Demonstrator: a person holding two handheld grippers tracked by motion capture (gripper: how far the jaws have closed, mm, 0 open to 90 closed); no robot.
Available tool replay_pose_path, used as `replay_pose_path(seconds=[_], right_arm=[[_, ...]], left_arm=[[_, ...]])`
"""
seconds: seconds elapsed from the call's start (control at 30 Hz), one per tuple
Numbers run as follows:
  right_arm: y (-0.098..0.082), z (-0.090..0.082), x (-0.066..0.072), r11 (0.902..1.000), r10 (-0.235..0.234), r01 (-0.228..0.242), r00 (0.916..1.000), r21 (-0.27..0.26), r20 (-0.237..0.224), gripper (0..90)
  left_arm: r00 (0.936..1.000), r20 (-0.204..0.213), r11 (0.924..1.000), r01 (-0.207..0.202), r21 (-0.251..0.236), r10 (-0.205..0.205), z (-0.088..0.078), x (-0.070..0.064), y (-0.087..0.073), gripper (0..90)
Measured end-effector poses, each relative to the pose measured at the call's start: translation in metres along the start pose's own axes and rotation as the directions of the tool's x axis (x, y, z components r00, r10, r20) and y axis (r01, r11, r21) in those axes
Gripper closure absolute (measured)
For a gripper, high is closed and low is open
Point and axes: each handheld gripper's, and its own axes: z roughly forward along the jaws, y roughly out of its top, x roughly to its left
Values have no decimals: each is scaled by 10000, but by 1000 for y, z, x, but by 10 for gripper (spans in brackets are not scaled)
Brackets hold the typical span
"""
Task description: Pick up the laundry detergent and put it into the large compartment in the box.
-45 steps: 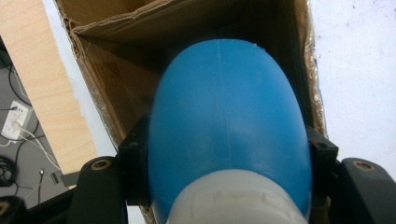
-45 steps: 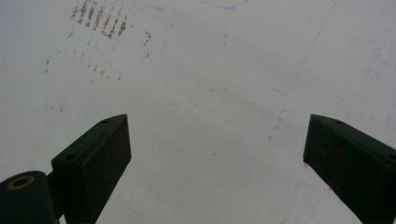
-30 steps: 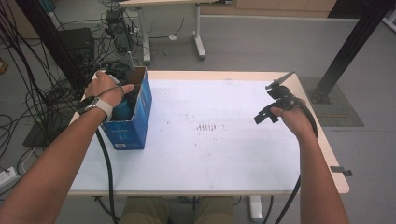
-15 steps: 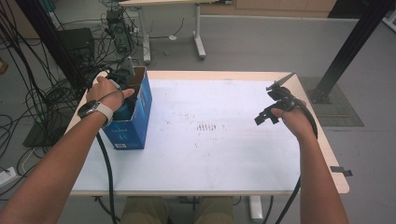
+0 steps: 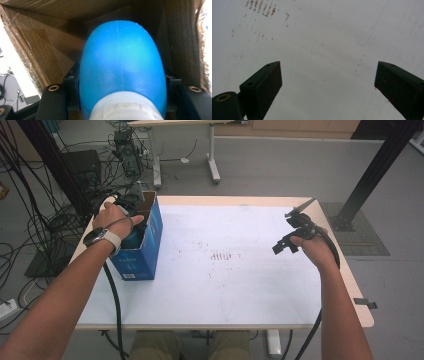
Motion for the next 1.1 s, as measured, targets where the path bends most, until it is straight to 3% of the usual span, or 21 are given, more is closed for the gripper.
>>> replay_pose_path(seconds=[1.1], right_arm=[[-1, -3, 1, 10000, 32, -33, 10000, 28, 46, 76]], left_arm=[[10000, 46, 10000, 45, -37, -45, 0, 2, -2, 373]])
